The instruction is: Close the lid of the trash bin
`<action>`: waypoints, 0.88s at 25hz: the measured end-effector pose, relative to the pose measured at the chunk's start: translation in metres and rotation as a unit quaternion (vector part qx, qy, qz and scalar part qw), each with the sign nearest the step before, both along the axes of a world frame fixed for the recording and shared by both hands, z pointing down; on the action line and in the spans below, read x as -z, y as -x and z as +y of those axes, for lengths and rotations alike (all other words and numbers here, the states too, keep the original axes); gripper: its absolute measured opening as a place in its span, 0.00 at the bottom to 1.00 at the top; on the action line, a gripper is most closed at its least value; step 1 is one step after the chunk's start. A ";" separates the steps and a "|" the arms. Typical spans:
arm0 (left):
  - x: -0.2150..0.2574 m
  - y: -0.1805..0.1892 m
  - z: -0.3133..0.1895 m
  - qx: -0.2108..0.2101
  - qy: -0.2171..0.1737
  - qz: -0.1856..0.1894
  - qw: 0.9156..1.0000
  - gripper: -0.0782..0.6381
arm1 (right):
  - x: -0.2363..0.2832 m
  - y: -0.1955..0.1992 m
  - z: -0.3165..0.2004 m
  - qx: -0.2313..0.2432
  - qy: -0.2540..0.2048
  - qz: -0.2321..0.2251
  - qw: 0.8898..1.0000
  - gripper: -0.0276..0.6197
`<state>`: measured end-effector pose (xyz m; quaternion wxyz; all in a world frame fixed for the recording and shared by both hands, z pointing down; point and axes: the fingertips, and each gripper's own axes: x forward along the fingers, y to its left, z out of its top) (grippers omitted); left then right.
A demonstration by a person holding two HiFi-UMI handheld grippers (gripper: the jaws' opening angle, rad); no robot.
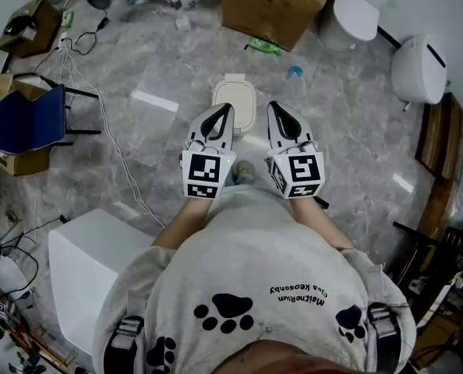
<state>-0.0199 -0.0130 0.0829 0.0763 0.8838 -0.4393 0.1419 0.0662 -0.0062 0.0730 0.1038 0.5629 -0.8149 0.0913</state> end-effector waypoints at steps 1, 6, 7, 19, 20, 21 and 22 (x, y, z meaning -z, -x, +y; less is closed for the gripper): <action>0.007 0.000 0.005 -0.002 -0.007 0.000 1.000 0.14 | 0.008 0.000 0.004 0.000 -0.007 0.001 1.000 0.09; 0.032 0.015 0.018 0.008 -0.039 -0.005 0.999 0.14 | 0.033 0.005 0.026 0.006 -0.037 0.016 0.999 0.09; 0.033 0.019 0.019 0.011 -0.038 0.001 0.999 0.14 | 0.034 0.007 0.030 0.007 -0.039 0.016 0.999 0.09; 0.054 0.024 0.026 0.016 -0.058 0.020 0.998 0.14 | 0.050 0.007 0.038 0.007 -0.061 0.018 0.998 0.09; 0.055 0.024 0.026 0.017 -0.059 0.021 0.998 0.14 | 0.051 0.006 0.038 0.006 -0.062 0.018 0.998 0.09; 0.056 0.025 0.026 0.017 -0.060 0.021 0.998 0.14 | 0.052 0.005 0.039 0.005 -0.063 0.018 0.998 0.09; 0.056 0.025 0.026 0.017 -0.061 0.021 0.998 0.14 | 0.052 0.004 0.038 0.004 -0.064 0.018 0.998 0.09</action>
